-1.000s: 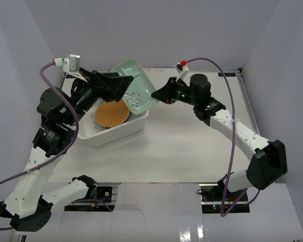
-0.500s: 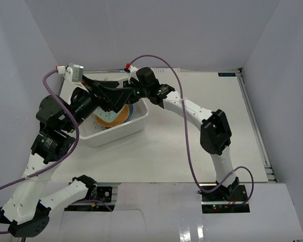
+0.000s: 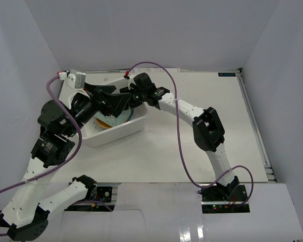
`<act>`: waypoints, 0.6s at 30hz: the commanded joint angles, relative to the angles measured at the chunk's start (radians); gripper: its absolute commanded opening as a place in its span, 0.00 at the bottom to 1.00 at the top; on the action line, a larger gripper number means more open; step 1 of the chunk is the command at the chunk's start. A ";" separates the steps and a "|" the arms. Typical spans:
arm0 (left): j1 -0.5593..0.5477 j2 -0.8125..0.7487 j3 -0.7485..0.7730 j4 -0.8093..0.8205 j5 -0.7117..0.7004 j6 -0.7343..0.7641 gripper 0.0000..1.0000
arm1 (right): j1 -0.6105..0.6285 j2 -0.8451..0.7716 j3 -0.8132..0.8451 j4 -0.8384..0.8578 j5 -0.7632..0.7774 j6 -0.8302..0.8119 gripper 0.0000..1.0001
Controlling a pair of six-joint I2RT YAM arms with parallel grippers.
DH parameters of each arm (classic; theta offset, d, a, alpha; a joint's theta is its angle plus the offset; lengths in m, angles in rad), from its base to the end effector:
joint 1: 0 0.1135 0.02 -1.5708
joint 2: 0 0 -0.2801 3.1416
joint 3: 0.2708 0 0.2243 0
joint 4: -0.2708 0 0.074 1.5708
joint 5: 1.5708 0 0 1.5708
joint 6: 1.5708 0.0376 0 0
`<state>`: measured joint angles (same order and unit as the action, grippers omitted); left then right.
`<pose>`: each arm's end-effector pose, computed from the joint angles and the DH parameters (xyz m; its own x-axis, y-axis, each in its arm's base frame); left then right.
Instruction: Place the plates into the plastic bin on the countertop
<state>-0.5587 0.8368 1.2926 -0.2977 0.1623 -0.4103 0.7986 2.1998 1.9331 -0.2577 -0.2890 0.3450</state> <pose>0.0898 -0.0633 0.4880 -0.1402 -0.3766 -0.9157 0.6570 0.6565 -0.3706 0.3442 0.3688 0.2858 -0.6192 -0.1711 -0.7664 -0.6900 0.5844 0.4270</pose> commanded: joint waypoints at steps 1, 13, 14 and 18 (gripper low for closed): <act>0.000 -0.022 -0.025 -0.037 -0.044 0.030 0.98 | -0.001 -0.084 0.006 0.119 0.019 0.015 0.71; 0.000 -0.068 -0.036 -0.141 -0.194 0.039 0.98 | 0.002 -0.363 -0.178 0.230 0.108 -0.004 0.90; 0.000 -0.076 -0.038 -0.144 -0.202 0.039 0.98 | 0.002 -0.449 -0.225 0.245 0.129 -0.009 0.90; 0.000 -0.105 -0.058 -0.170 -0.208 0.051 0.98 | 0.005 -0.740 -0.563 0.395 0.204 -0.073 0.90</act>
<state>-0.5587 0.7612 1.2491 -0.4309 -0.0093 -0.3779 0.8005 1.6440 1.5154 -0.0006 -0.1513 0.3336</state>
